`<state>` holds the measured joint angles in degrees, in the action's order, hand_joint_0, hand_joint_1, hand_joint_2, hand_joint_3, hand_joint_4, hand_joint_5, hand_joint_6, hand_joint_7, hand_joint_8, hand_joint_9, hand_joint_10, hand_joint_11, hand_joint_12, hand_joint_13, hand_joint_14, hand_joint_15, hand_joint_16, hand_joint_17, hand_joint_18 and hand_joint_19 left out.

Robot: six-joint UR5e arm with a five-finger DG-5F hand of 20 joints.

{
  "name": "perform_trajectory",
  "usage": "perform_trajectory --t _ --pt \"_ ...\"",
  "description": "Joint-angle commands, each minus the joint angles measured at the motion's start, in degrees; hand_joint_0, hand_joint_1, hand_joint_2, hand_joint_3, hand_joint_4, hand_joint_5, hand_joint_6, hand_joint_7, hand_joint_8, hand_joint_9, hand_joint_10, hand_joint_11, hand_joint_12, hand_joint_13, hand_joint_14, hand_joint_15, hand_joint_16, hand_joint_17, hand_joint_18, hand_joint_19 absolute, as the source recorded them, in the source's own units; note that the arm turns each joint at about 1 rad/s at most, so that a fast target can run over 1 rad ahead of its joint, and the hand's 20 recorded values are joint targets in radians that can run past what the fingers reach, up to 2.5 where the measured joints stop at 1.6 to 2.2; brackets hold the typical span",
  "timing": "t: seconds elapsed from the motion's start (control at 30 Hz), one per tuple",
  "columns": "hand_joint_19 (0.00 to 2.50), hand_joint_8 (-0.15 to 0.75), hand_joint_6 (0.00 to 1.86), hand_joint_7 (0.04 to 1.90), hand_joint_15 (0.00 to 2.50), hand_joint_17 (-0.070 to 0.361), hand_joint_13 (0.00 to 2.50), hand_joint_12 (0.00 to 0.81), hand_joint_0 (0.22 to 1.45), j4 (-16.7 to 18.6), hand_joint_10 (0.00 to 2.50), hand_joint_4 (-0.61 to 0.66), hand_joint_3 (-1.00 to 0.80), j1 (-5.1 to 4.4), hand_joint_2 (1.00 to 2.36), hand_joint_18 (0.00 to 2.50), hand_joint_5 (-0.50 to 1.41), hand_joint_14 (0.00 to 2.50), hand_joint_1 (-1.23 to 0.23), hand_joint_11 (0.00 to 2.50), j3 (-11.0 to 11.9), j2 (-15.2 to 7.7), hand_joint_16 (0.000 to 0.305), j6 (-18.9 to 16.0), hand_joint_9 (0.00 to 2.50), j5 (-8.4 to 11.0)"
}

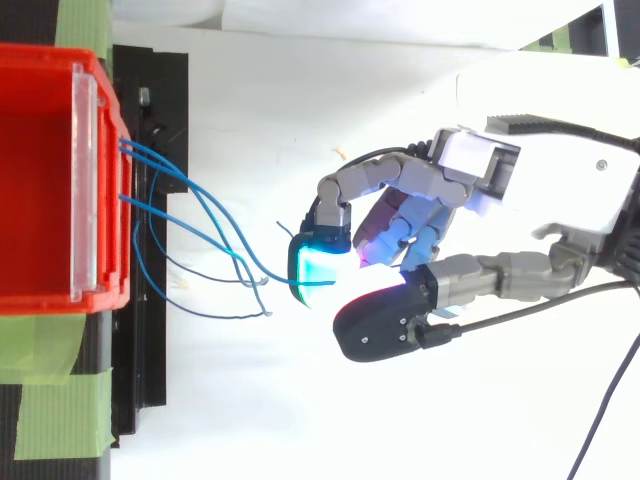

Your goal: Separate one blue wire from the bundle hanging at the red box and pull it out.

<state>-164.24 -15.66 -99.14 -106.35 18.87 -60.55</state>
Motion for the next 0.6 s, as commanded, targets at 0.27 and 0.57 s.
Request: perform_trajectory --t 0.27,0.57 --pt "0.61 0.388 0.69 1.15 1.54 0.111 1.58 0.317 0.65 0.1 0.02 0.22 -0.33 -0.07 1.02 0.79 -0.17 0.01 -0.58 1.21 0.0 0.0 0.049 0.6 1.24 0.0" --pt "0.61 0.382 0.72 1.15 1.55 0.111 1.57 0.325 0.64 0.1 0.02 0.21 -0.27 0.02 1.02 0.77 -0.18 0.01 -0.68 1.21 0.1 0.0 0.049 0.6 1.22 0.08"
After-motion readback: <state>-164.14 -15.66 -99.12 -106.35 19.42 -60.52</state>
